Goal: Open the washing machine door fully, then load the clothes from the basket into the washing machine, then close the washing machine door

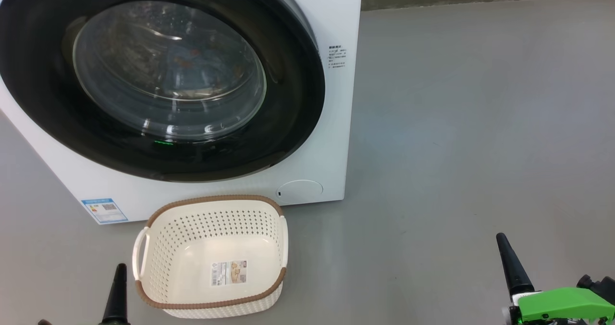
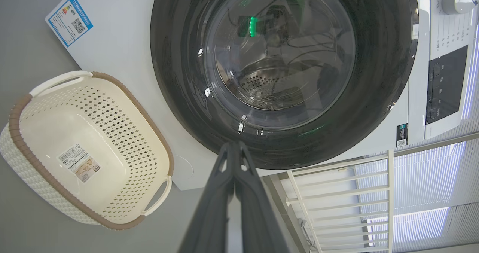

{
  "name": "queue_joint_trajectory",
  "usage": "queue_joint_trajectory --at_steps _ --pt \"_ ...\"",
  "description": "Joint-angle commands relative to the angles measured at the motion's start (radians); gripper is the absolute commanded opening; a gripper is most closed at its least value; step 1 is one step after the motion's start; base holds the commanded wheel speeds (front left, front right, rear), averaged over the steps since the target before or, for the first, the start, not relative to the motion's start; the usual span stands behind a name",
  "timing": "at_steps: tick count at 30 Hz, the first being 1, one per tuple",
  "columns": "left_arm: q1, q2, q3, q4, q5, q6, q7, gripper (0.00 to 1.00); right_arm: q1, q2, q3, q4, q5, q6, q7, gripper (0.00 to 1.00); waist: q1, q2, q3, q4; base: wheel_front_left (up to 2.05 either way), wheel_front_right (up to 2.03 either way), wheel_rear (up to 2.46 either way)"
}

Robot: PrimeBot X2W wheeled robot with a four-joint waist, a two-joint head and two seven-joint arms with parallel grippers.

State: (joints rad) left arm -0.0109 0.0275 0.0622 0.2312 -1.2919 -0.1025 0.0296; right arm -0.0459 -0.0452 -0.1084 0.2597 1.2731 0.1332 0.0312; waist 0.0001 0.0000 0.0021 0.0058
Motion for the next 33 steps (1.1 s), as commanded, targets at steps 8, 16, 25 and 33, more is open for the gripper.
queue_joint_trajectory --at_steps 8,16,25,33 --pt "-0.06 0.019 0.036 -0.007 -0.106 -0.017 0.03 0.0 -0.05 -0.005 0.01 -0.021 0.115 -0.002 0.027 0.0 0.0 0.0 0.0 -0.002 0.0 0.0 0.0" --pt "-0.076 0.02 0.042 0.002 -0.196 -0.022 0.053 0.0 -0.055 -0.005 0.003 -0.018 0.21 -0.002 0.051 0.0 0.0 0.0 0.001 -0.003 0.0 0.0 0.0" --pt "-0.092 0.022 0.049 0.011 -0.287 -0.027 0.076 0.0 -0.06 -0.005 -0.003 -0.016 0.304 -0.002 0.074 0.0 0.0 0.0 0.001 -0.005 0.0 0.0 0.0" --pt "-0.097 0.023 0.051 0.014 -0.317 -0.028 0.083 0.0 -0.062 -0.005 -0.005 -0.015 0.335 -0.002 0.082 0.0 0.0 0.0 0.001 -0.006 0.0 0.0 0.0"
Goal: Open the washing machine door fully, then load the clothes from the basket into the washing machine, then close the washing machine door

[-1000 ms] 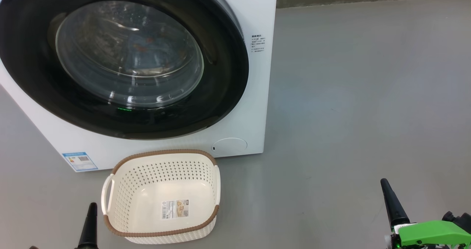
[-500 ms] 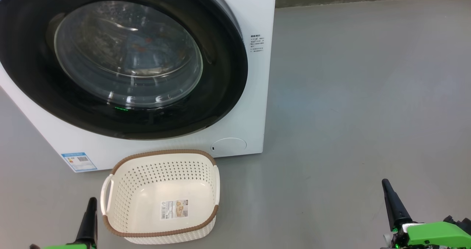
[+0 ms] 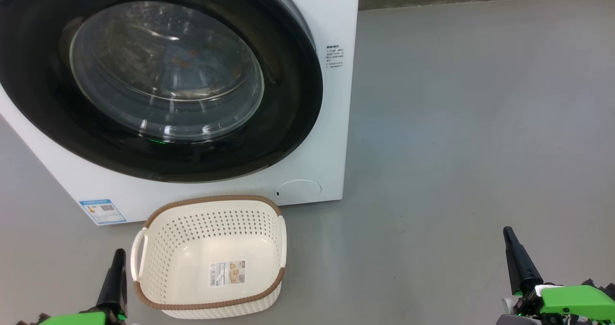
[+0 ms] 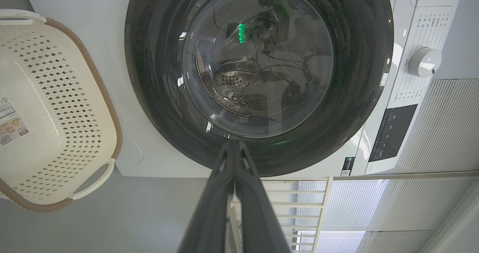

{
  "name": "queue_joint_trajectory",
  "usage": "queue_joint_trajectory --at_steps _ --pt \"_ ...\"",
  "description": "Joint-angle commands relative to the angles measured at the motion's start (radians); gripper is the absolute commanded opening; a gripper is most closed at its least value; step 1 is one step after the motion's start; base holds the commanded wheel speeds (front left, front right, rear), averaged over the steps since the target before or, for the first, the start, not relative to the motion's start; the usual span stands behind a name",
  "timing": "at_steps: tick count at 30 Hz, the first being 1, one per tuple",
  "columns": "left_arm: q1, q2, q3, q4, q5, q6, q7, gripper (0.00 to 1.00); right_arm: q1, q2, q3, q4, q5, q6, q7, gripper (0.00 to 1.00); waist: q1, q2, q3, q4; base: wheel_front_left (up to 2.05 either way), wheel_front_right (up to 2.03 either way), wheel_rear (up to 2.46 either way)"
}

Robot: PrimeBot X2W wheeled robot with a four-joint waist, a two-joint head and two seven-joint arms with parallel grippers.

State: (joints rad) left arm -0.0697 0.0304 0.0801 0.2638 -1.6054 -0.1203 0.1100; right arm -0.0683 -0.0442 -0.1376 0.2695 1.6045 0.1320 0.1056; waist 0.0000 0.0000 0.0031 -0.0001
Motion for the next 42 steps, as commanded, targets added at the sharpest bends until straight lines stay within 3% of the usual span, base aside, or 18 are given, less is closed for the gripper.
queue_joint_trajectory --at_steps 1,42 --pt "-0.038 0.02 0.033 -0.018 -0.003 -0.01 0.003 0.0 -0.04 -0.006 0.024 -0.025 0.004 -0.001 0.008 0.0 0.0 0.0 0.0 0.0 0.0 0.0 0.0" --pt "-0.038 0.02 0.033 -0.018 -0.003 -0.01 0.003 0.0 -0.04 -0.006 0.024 -0.025 0.004 -0.001 0.008 0.0 0.0 0.0 0.0 0.0 0.0 0.0 0.0"
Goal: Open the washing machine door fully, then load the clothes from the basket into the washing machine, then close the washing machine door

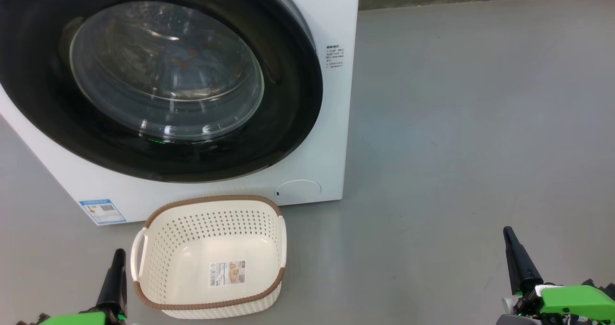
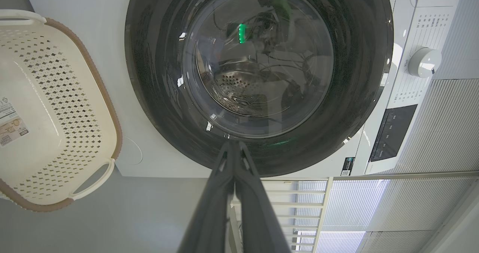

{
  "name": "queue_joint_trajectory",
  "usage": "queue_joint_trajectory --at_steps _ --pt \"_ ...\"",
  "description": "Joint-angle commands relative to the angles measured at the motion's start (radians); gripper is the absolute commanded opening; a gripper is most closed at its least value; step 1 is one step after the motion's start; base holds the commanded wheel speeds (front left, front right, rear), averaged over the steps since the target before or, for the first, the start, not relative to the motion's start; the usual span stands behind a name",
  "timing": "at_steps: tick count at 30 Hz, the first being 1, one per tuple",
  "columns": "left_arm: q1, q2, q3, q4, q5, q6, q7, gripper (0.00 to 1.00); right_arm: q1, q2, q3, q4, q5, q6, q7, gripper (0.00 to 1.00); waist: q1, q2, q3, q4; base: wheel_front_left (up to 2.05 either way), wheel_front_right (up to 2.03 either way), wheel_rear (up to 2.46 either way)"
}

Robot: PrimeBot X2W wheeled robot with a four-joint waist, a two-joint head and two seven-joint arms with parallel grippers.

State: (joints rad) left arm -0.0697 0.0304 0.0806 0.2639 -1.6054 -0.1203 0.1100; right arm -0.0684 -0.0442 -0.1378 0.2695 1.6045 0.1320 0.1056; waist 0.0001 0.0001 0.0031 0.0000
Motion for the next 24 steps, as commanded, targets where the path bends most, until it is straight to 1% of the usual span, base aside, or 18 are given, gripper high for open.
queue_joint_trajectory --at_steps 1,24 --pt "-0.038 0.02 0.033 -0.019 -0.003 -0.01 0.003 0.0 -0.04 -0.006 0.024 -0.025 0.004 -0.001 0.008 0.0 -0.0001 -0.0001 0.0 0.0 0.0 0.0 0.0" --pt "-0.038 0.02 0.033 -0.019 -0.003 -0.01 0.003 0.0 -0.04 -0.006 0.024 -0.025 0.004 -0.001 0.008 0.0 -0.0001 -0.0001 0.0 0.0 0.0 0.0 0.0"
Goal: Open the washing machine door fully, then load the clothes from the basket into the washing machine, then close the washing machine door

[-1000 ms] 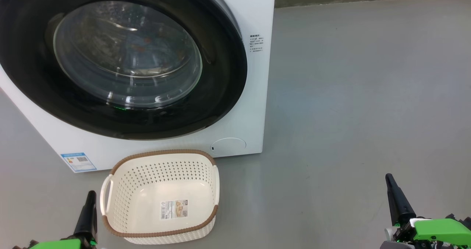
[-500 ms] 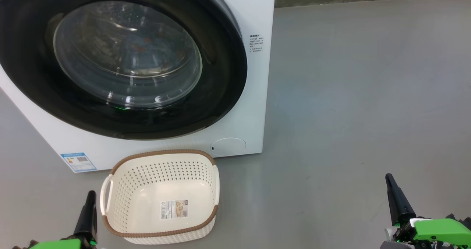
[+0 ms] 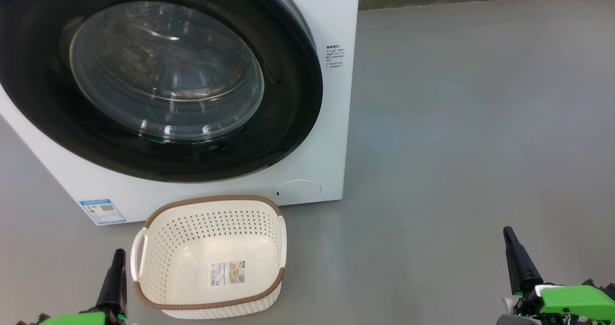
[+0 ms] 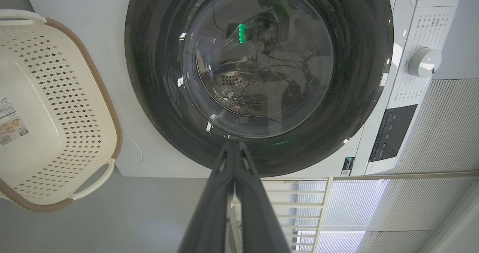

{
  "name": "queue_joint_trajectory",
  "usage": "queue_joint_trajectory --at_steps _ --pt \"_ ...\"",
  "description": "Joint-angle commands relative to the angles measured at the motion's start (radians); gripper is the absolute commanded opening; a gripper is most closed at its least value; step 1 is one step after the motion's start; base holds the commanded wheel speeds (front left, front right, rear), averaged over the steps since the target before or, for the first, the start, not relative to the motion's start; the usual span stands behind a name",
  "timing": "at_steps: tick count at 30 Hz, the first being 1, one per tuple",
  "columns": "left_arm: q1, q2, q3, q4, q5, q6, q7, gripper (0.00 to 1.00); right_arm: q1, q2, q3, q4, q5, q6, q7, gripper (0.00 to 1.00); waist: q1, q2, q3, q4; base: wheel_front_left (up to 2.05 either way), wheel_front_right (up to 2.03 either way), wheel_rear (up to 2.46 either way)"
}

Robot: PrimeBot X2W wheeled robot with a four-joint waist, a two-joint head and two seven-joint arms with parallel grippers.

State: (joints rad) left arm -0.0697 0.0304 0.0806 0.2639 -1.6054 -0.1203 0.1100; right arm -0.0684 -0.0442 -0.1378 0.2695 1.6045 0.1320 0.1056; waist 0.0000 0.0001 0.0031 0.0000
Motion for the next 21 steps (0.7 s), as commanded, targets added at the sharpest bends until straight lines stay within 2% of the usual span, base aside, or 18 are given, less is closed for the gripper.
queue_joint_trajectory --at_steps 1,21 --pt "-0.038 0.02 0.033 -0.019 -0.003 -0.01 0.003 0.0 -0.04 -0.006 0.024 -0.025 0.004 -0.001 0.008 0.0 0.0 -0.0001 0.0 0.0 0.0 0.0 0.0" --pt "-0.038 0.02 0.033 -0.019 -0.003 -0.01 0.003 0.0 -0.04 -0.006 0.024 -0.025 0.004 -0.001 0.008 0.0 0.0 -0.0001 0.0 0.0 0.0 0.0 0.0"
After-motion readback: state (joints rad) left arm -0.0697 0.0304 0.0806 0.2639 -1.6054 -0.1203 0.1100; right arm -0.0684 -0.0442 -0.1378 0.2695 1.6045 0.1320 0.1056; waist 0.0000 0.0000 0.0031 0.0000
